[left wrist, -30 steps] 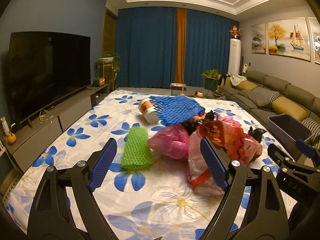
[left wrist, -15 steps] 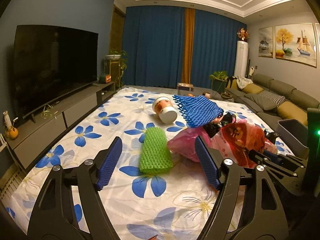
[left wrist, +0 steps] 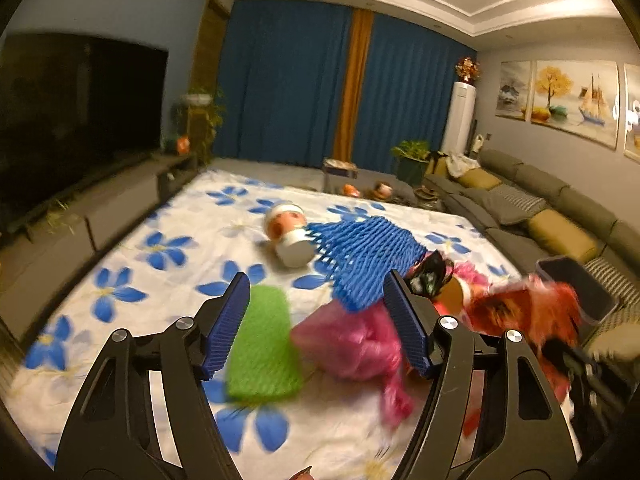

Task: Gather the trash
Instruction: 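Grasp the blue mesh net with the left tool while the right tool grasps the red-orange plastic bag, then carry the blue net and red bag in both tools over the grey bin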

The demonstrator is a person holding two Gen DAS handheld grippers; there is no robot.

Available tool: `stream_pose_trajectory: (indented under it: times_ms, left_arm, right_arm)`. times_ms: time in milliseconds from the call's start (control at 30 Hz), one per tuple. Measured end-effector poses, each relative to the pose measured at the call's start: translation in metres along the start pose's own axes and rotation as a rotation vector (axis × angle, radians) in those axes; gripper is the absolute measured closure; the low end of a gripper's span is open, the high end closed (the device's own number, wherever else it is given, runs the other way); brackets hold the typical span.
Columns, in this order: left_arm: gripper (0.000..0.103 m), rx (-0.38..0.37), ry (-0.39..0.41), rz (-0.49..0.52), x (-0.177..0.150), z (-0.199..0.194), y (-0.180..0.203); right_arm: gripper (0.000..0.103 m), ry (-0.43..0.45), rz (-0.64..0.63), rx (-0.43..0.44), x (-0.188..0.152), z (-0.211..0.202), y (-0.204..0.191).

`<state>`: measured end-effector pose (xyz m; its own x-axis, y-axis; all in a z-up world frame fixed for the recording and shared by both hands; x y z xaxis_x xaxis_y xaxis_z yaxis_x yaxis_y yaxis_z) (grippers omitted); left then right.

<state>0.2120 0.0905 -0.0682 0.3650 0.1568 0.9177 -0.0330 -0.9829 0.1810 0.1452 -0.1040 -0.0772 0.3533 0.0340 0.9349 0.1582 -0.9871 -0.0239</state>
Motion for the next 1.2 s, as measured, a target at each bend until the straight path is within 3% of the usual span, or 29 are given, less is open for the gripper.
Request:
stream_pose_trajectory:
  times_ms: [133, 200, 367, 400, 567, 900, 1200]
  left_arm:
    - [0.036, -0.063, -0.072, -0.067, 0.004, 0.033, -0.002]
    - [0.044, -0.089, -0.111, -0.081, 0.002, 0.046, 0.001]
    - [0.092, -0.134, -0.186, -0.089, -0.006, 0.066, 0.01]
    - [0.097, -0.144, -0.19, -0.098, -0.007, 0.066, 0.011]
    - [0.1, -0.143, -0.135, -0.111, -0.001, 0.049, 0.011]
    - [0.1, -0.18, 0.074, -0.035, 0.05, -0.035, 0.041]
    - [0.1, -0.264, 0.093, 0.049, 0.038, -0.057, 0.099]
  right_arm:
    - [0.102, 0.013, 0.002, 0.003, 0.004, -0.007, 0.004]
    - [0.102, 0.022, 0.0, 0.004, 0.008, -0.01, 0.006]
    - [0.102, 0.033, 0.0, 0.005, 0.011, -0.016, 0.009]
    - [0.102, 0.034, 0.002, 0.005, 0.011, -0.018, 0.01]
    - [0.102, 0.046, 0.01, 0.002, 0.015, -0.027, 0.018]
    - [0.102, 0.088, 0.073, -0.021, 0.028, -0.053, 0.054]
    - [0.102, 0.123, 0.107, -0.091, 0.034, -0.074, 0.097]
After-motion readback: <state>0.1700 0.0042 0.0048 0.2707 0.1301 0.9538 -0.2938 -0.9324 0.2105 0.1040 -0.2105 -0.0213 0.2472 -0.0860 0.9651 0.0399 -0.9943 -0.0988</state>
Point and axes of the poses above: each gripper's, at about its wrist camera, not at the fingertips, and z roughly the way its jaws point, y to its right, x to its top, the point moved 6 cm from there along z, roughly the way its jaws point, and after that the axes turned 5 degrees about y, right-handed, at the moved point
